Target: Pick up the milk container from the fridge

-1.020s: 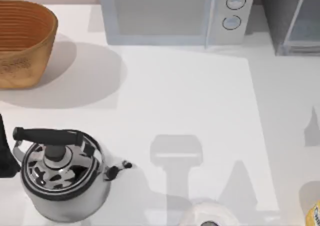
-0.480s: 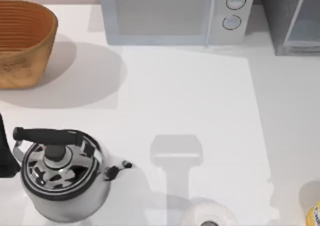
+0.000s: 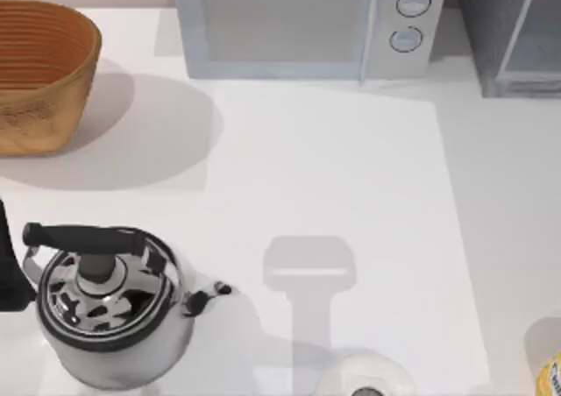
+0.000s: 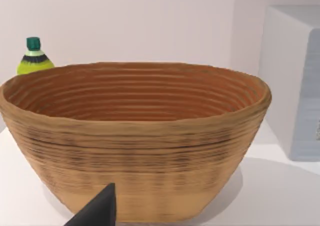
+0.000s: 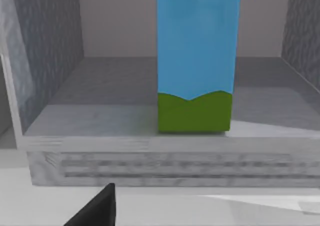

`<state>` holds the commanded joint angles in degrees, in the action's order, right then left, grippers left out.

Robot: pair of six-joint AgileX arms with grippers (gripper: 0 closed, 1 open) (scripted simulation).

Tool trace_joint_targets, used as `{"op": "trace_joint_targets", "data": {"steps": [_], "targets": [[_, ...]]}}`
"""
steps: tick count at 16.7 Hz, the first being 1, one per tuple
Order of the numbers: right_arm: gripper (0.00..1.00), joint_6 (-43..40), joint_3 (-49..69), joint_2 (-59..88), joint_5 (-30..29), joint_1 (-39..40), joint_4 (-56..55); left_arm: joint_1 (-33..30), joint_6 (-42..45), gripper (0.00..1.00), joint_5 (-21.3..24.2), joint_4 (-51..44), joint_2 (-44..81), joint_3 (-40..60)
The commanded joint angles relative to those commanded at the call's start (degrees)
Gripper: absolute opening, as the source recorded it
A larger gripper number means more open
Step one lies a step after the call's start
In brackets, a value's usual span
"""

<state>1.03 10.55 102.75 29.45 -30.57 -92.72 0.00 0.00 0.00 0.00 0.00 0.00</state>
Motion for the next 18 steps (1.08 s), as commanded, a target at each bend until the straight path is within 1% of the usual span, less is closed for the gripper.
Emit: {"op": "trace_joint_targets", "data": {"steps": [3, 6, 9, 14, 16, 18], "targets": [[1.0, 0.0, -0.1, -0.1, -0.1, 0.3, 0.2, 0.0, 0.0, 1.0, 0.0, 0.0, 0.0, 0.0], [1.0, 0.0, 3.9, 2.0, -1.6, 1.9, 2.0, 0.0, 0.0, 1.0, 0.0, 0.0, 0.0, 0.0], [1.0, -0.1, 13.3, 6.3, -4.9, 4.9, 6.6, 0.0, 0.0, 1.0, 0.0, 0.0, 0.0, 0.0], [1.0, -0.3, 34.5, 15.7, -11.9, 11.4, 17.9, 0.0, 0.0, 1.0, 0.0, 0.0, 0.0, 0.0], [1.0, -0.4, 40.2, 18.1, -14.4, 13.7, 21.7, 0.0, 0.0, 1.0, 0.0, 0.0, 0.0, 0.0], [1.0, -0.5, 43.6, 19.5, -16.1, 15.2, 24.3, 0.0, 0.0, 1.0, 0.0, 0.0, 0.0, 0.0]]}}
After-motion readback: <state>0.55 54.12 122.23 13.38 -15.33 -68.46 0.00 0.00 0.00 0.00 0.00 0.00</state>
